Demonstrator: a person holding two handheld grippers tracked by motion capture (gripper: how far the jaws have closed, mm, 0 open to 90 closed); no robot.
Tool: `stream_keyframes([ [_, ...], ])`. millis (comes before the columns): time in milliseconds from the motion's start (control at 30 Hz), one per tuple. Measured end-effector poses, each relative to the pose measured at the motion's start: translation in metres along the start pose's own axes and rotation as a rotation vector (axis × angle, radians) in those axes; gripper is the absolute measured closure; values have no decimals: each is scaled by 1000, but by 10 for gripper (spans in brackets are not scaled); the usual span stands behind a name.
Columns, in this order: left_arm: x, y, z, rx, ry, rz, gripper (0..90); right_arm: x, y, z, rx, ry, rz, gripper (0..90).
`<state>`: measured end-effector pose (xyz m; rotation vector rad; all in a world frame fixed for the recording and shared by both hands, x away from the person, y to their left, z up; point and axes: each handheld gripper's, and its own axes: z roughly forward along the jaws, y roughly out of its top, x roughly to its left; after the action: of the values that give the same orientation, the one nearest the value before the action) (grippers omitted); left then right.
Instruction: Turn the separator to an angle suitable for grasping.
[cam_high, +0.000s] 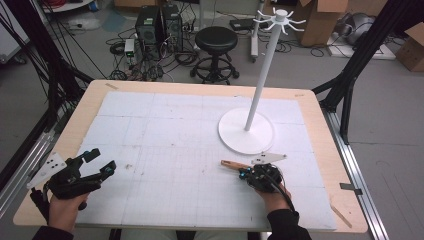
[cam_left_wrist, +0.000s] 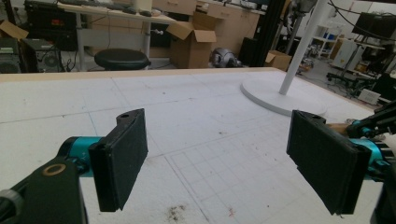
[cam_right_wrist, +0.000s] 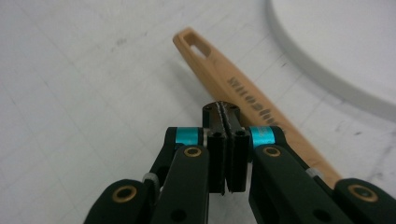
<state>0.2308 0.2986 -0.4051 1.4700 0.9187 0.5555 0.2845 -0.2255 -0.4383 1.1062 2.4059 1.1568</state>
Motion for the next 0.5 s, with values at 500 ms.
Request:
stream_keyframes([
  [500,-1,-1,1,14,6,1,210,-55,-5,-6,36,-148,127,892],
])
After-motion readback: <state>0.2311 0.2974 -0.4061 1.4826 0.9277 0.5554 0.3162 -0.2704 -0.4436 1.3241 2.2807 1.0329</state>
